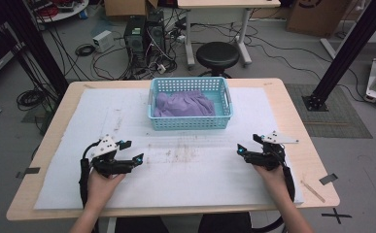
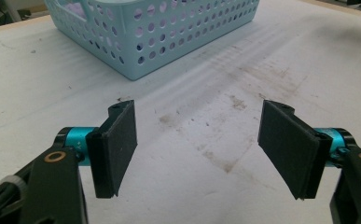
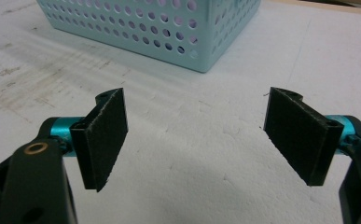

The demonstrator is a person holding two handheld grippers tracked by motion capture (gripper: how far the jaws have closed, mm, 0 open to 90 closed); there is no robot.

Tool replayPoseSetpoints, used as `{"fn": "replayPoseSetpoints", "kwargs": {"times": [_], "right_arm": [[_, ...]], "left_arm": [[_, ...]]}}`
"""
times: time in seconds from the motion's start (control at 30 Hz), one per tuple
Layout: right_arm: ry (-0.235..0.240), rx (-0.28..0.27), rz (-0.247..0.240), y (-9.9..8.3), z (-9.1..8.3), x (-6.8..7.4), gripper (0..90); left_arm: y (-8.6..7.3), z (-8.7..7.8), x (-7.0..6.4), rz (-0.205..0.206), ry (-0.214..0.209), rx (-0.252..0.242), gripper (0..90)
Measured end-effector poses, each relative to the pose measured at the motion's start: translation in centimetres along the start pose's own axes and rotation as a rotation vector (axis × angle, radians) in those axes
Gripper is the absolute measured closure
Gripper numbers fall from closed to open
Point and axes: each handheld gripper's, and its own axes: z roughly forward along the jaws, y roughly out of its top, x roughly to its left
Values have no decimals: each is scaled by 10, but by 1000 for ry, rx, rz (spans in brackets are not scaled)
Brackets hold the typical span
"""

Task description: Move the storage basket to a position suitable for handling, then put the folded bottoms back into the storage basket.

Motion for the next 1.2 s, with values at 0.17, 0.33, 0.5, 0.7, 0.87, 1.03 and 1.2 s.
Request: {"fn": "replayPoseSetpoints", "kwargs": {"times": [0.17, 0.33, 0.5, 0.7, 0.87, 1.03, 1.2], "right_arm": [[-1, -4, -6, 0, 0, -1, 221], [1, -4, -9, -1, -2, 0, 221], [0, -4, -15, -2, -3, -1, 221], [-4, -5, -15, -1, -3, -1, 221], [-2, -4, -18, -1, -2, 0, 221], [0, -3, -22, 1, -1, 1, 221], [2, 0, -23, 1, 0, 2, 221]], "left_arm": [[0, 1, -1, 0, 2, 3, 282], [1, 2, 0, 0, 3, -11, 282], [2, 4, -2, 6, 2, -6, 282], [3, 4, -2, 8, 1, -7, 282], [2, 3, -3, 8, -1, -3, 282], [1, 2, -2, 4, -1, -7, 282], [1, 1, -2, 9, -1, -5, 282]]}}
